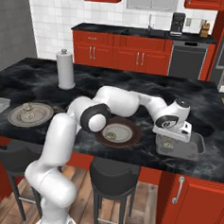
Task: Place two dumplings into each of the tupperware containers and then place the containers in the fridge.
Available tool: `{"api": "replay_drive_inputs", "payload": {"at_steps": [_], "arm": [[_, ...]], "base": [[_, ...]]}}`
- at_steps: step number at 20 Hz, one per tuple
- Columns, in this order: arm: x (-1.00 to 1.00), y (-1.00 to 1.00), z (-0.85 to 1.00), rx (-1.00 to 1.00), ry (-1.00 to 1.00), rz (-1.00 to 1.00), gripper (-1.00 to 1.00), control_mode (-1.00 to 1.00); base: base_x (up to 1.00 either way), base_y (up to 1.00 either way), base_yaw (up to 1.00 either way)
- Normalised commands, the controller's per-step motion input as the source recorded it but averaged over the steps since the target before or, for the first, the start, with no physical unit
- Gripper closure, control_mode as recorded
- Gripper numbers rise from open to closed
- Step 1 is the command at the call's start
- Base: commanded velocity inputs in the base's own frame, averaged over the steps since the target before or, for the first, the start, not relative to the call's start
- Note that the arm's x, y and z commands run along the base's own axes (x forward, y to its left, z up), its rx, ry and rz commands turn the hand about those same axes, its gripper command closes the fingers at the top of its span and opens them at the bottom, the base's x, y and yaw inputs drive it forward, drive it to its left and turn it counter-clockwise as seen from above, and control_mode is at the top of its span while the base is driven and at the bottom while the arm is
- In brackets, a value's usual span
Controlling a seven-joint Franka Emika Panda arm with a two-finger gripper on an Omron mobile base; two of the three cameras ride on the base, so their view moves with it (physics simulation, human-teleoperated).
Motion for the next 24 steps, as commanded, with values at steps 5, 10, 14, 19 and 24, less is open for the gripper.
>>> {"api": "replay_drive_inputs", "payload": {"at_steps": [5,10,14,19,24], "arm": [[-0.51,0.44,0.78,0.00,0.00,0.00,-1.00,-1.00],[-0.76,0.94,0.60,-0.03,0.05,-0.02,-1.00,-1.00],[-0.46,1.00,0.00,-0.03,0.18,0.00,-1.00,-1.00],[0.26,1.00,0.04,-0.01,0.13,-0.02,-1.00,-1.00],[0.55,1.00,0.12,0.01,0.20,0.00,-1.00,-1.00]], "base": [[0.00,0.00,0.00],[0.00,0.00,0.00],[0.00,0.00,0.00],[0.00,0.00,0.00],[0.00,0.00,0.00]]}}
